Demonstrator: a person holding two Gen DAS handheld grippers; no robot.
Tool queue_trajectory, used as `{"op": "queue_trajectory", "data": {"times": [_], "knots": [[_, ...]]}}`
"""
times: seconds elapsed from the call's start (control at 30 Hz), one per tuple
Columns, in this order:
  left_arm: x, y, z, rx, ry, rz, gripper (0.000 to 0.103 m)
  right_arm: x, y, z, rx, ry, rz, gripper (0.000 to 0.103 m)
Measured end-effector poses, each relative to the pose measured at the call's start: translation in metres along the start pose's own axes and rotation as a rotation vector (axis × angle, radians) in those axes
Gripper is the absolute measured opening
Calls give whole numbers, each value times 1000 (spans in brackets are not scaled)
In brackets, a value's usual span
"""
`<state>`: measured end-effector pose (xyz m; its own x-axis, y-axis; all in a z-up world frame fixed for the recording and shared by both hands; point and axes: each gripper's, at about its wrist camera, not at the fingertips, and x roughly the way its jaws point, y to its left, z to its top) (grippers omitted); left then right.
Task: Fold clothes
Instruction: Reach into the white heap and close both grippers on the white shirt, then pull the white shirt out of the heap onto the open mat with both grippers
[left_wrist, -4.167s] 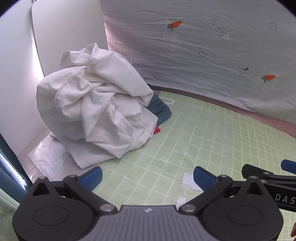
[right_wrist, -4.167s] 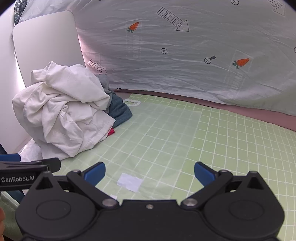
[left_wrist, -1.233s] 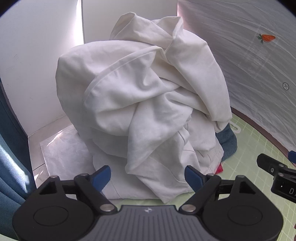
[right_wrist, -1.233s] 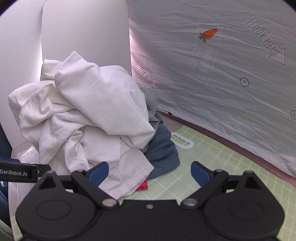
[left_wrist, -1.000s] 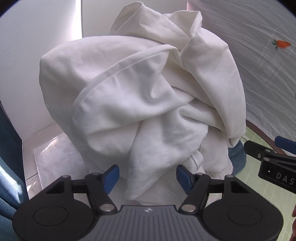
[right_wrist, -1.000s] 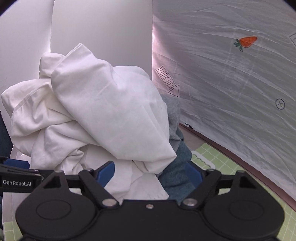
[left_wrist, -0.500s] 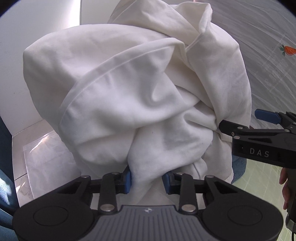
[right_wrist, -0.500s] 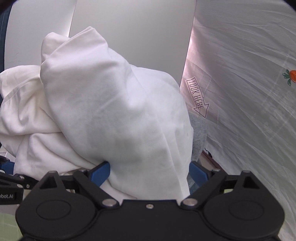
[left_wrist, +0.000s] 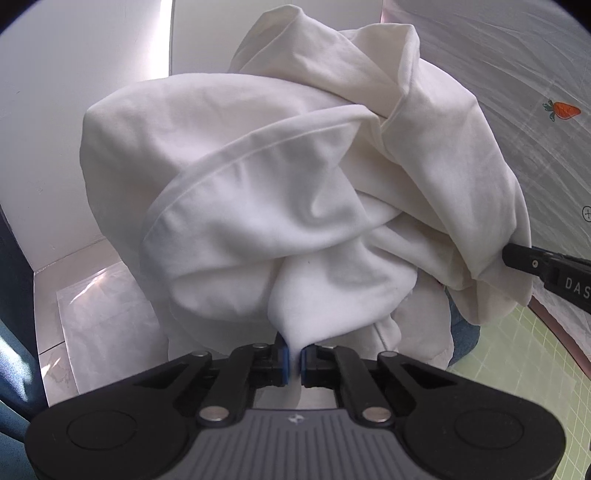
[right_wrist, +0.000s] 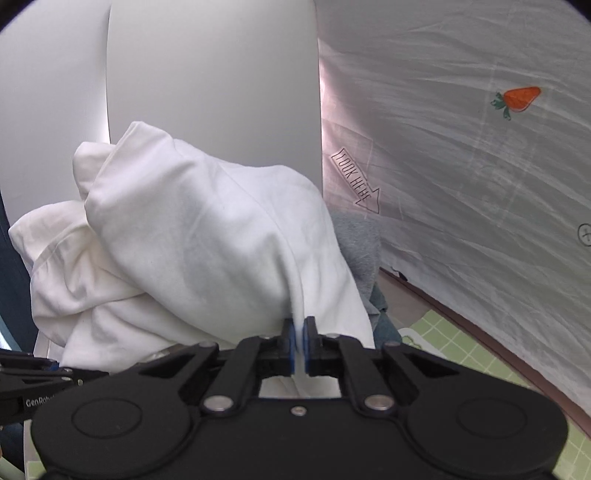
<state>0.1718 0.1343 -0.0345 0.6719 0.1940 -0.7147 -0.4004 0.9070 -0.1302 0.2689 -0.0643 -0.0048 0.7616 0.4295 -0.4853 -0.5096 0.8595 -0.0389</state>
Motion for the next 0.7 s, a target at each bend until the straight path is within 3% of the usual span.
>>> {"op": "queue_trajectory", "data": {"times": [0.3,0.47,0.57,0.7], "knots": [[-61,-24,-15,100,-109,-36,4,-117,5,-22,-137,-173,-312,4],[-128,-82,-35,256,-229,-130,4,-203,-24,-57,-141,-219,-523,3],[-160,-123,-65,314,-243,-211,4,-265,-54,-86,-102,-212,-719,0],[-183,-192,-130,389,-149,-337,4,-362,-135,-141,161,-135,-837,0]]}}
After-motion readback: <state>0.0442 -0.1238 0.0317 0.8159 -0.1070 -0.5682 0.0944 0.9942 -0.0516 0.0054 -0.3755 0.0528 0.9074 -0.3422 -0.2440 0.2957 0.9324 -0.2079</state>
